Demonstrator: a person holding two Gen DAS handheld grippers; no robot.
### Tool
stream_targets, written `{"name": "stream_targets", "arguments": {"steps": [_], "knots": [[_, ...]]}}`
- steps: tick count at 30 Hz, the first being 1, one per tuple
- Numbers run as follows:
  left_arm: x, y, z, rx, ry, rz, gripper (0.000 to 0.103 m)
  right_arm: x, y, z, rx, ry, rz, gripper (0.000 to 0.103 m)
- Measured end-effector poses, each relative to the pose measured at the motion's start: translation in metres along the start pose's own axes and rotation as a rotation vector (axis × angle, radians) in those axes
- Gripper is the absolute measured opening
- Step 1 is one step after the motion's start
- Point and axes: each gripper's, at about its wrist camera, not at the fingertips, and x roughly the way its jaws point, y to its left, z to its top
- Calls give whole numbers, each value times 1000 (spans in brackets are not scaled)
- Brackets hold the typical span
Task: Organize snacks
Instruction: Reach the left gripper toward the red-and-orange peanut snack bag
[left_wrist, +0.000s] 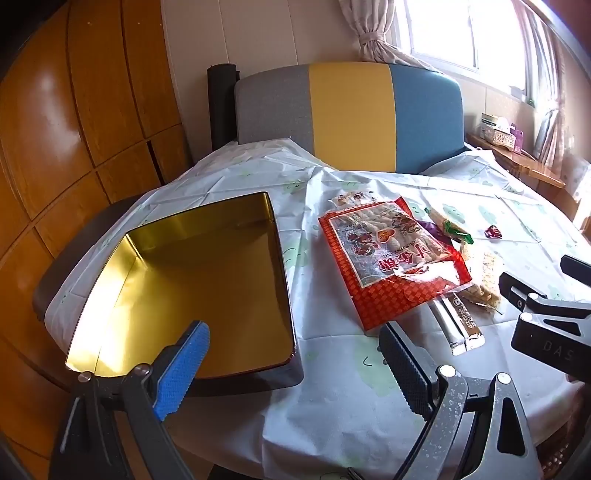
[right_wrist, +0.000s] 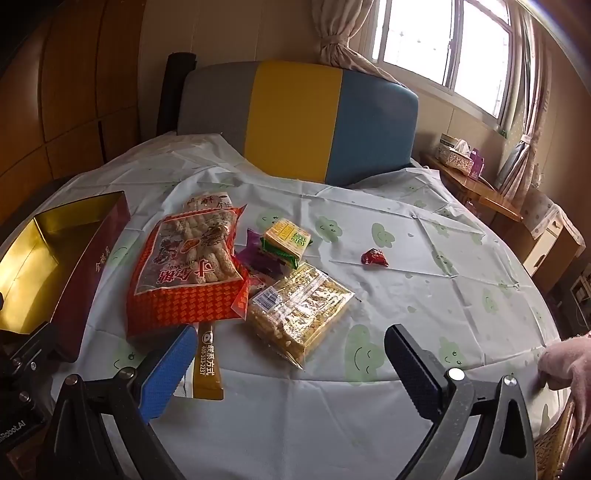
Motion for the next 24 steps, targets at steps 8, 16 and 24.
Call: {"name": "stream_targets", "arguments": {"steps": [8, 16, 24], "knots": [[-2, -8, 2, 19, 0, -15, 94, -2, -9, 6, -7, -14, -15, 103], [0, -11, 5, 24, 7, -30, 94, -3, -20, 18, -47, -37, -46, 103], [4, -18, 14, 25, 24, -74, 94, 2, -45, 48, -72, -12, -29, 103]]}}
